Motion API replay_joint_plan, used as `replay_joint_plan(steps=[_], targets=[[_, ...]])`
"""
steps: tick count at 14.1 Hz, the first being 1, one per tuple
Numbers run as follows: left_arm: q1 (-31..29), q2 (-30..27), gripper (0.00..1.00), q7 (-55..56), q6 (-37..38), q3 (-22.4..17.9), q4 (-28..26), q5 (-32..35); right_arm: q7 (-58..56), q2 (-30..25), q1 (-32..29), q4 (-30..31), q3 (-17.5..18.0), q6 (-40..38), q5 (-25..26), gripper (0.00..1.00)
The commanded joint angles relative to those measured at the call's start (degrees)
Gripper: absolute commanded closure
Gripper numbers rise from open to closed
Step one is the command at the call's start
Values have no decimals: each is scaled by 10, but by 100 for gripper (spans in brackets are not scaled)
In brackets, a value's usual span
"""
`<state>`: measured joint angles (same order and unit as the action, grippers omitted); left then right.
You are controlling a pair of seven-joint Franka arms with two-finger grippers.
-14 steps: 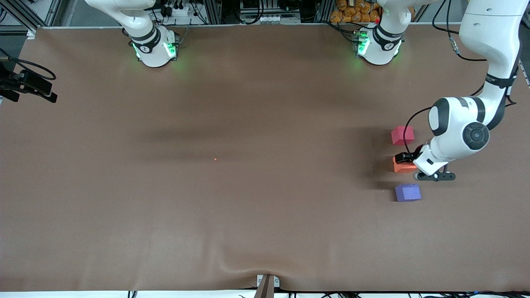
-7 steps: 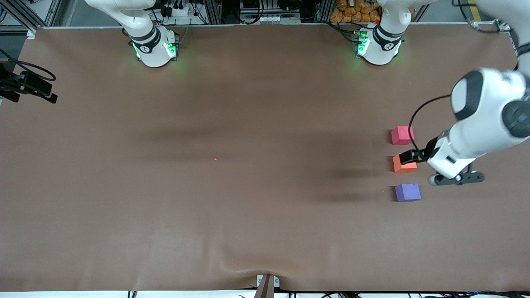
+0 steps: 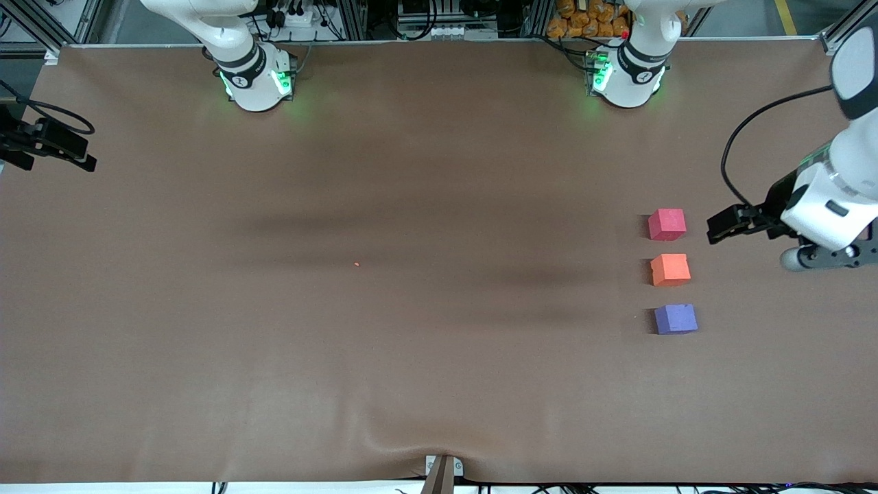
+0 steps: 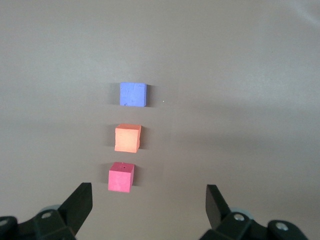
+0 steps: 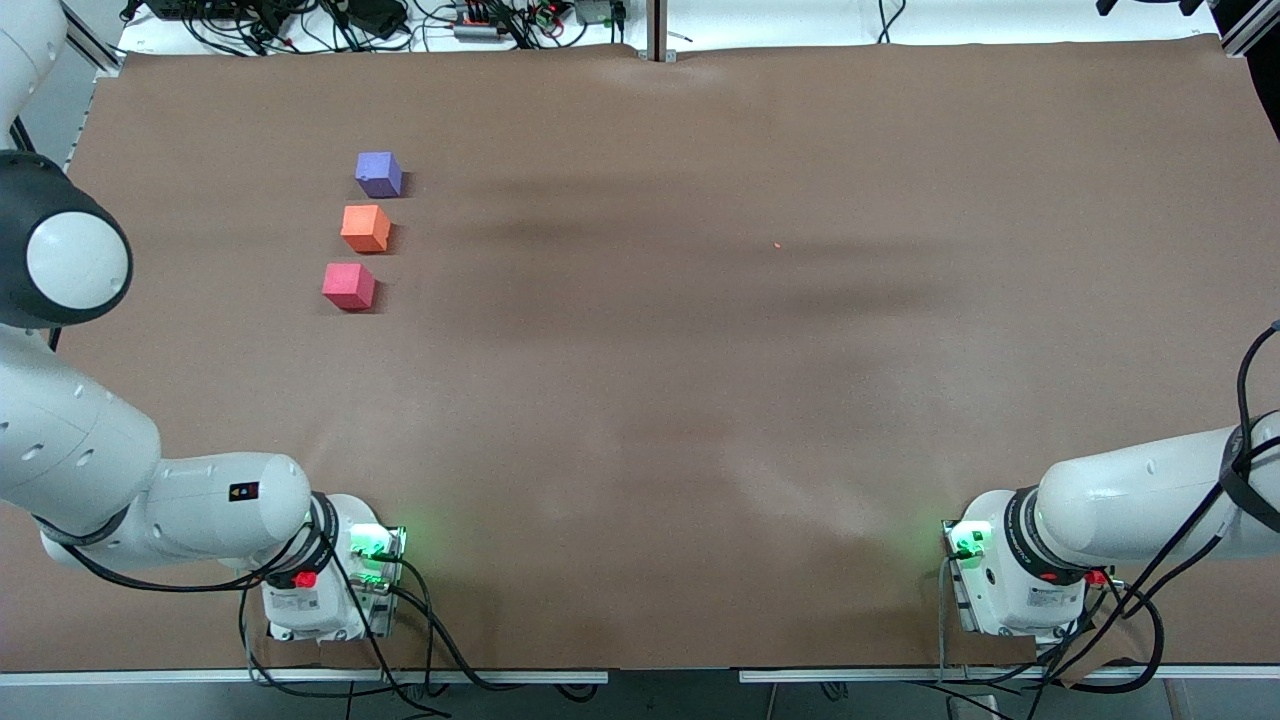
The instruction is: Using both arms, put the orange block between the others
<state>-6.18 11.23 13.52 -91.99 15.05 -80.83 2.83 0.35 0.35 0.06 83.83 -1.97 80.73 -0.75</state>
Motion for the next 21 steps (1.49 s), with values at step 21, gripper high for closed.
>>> replay_joint_plan(steps=[21], targets=[[116,-188,0,-62,110,-148,-77,-25,8,-5,16,5,-5,3,-1,0]])
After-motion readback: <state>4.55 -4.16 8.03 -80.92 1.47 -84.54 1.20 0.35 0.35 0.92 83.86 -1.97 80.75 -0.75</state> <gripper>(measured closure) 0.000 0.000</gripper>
